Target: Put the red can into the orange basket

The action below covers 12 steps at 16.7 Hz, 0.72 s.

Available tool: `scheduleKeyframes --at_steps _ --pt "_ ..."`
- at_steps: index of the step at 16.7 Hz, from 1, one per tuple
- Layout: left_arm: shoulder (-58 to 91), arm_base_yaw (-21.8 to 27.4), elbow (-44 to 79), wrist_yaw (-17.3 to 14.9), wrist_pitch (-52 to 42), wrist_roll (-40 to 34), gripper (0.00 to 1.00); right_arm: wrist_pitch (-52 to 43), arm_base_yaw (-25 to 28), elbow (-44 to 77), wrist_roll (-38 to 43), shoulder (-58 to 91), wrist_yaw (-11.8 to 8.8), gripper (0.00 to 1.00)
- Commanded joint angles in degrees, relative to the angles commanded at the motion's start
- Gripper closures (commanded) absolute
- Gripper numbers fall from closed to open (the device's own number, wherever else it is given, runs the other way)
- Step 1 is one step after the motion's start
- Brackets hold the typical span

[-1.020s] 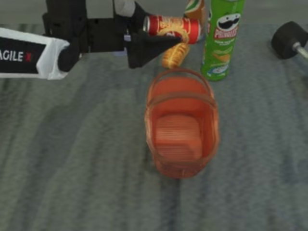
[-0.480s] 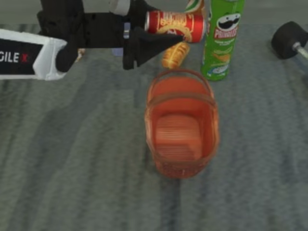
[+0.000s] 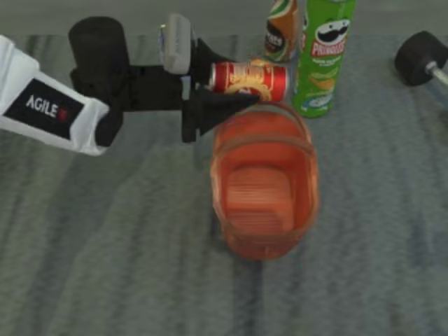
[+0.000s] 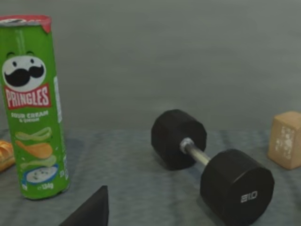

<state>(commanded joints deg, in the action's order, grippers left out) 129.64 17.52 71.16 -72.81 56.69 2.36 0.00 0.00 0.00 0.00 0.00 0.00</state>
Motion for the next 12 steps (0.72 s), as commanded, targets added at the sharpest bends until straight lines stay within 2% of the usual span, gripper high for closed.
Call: scheduleKeyframes --at_steps 3,7,12 --pt "3.16 -0.29 -1.22 0.08 4.03 -0.07 1.00 0.00 0.00 0.00 0.00 0.00 0.00 0.00" --pt "3.28 -0.31 -1.28 0.09 4.19 -0.07 1.00 0.00 0.00 0.00 0.00 0.00 0.00 0.00" --pt "3.28 -0.31 -1.28 0.09 4.19 -0.07 0.62 0.00 0.00 0.00 0.00 0.00 0.00 0.00"
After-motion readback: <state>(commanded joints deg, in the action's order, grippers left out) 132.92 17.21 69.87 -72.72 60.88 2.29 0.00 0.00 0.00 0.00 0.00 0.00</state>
